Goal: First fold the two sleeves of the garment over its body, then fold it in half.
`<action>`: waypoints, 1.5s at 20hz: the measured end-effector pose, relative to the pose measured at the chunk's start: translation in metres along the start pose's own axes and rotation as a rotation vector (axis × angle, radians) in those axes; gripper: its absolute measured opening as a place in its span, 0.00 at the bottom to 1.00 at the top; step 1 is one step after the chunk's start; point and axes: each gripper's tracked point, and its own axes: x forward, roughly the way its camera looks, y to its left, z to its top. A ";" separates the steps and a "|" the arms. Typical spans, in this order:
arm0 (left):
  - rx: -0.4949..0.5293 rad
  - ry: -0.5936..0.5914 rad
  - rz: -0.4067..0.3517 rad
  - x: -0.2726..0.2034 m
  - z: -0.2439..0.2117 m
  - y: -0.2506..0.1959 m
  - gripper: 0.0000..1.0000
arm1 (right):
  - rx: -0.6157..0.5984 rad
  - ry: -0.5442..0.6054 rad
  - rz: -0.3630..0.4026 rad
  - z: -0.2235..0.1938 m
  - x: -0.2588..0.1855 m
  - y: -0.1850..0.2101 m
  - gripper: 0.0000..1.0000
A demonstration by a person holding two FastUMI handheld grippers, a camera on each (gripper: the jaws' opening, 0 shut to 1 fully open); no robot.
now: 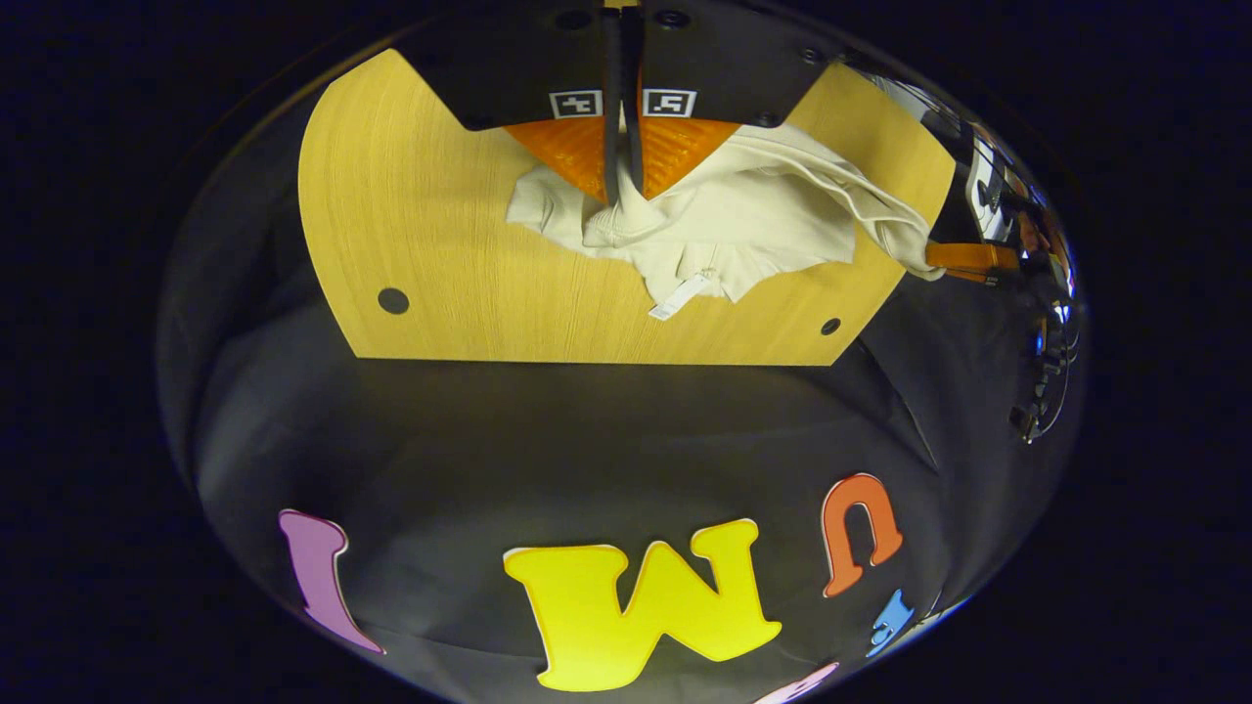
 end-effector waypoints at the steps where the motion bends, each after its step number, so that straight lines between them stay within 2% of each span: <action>1: 0.005 -0.018 0.008 0.008 0.011 0.005 0.04 | -0.011 -0.007 -0.008 0.007 0.012 0.000 0.00; 6: 0.024 -0.154 0.101 0.060 0.058 0.039 0.04 | 0.005 -0.046 -0.023 0.032 0.077 0.004 0.00; 10: -0.021 -0.218 0.168 0.115 0.076 0.063 0.05 | 0.009 -0.076 -0.077 0.036 0.132 -0.002 0.00; 12: 0.000 -0.224 0.189 0.143 0.084 0.065 0.06 | -0.002 -0.069 -0.113 0.030 0.153 -0.007 0.00; 17: 0.057 -0.290 0.156 0.198 0.107 0.054 0.09 | 0.017 -0.019 -0.212 -0.011 0.178 -0.028 0.00; 22: 0.094 -0.291 0.168 0.232 0.106 0.065 0.12 | 0.079 -0.028 -0.218 -0.019 0.202 -0.038 0.02; 24: 0.090 -0.262 0.153 0.242 0.097 0.065 0.14 | 0.096 -0.030 -0.243 -0.020 0.208 -0.042 0.06; 25: 0.078 -0.240 0.138 0.245 0.089 0.065 0.17 | 0.099 -0.043 -0.257 -0.017 0.208 -0.045 0.14; 26: 0.064 -0.214 0.132 0.247 0.081 0.066 0.21 | 0.101 -0.062 -0.263 -0.012 0.208 -0.044 0.17; 27: 0.050 -0.195 0.132 0.248 0.075 0.066 0.37 | 0.090 -0.083 -0.270 -0.006 0.205 -0.044 0.15; 28: 0.032 -0.191 0.137 0.245 0.072 0.069 0.45 | 0.074 -0.098 -0.277 0.000 0.204 -0.043 0.18; 29: 0.013 -0.198 0.135 0.239 0.071 0.069 0.52 | 0.065 -0.109 -0.276 0.003 0.201 -0.041 0.29; 30: -0.001 -0.206 0.129 0.233 0.071 0.068 0.65 | 0.068 -0.118 -0.268 0.006 0.198 -0.037 0.39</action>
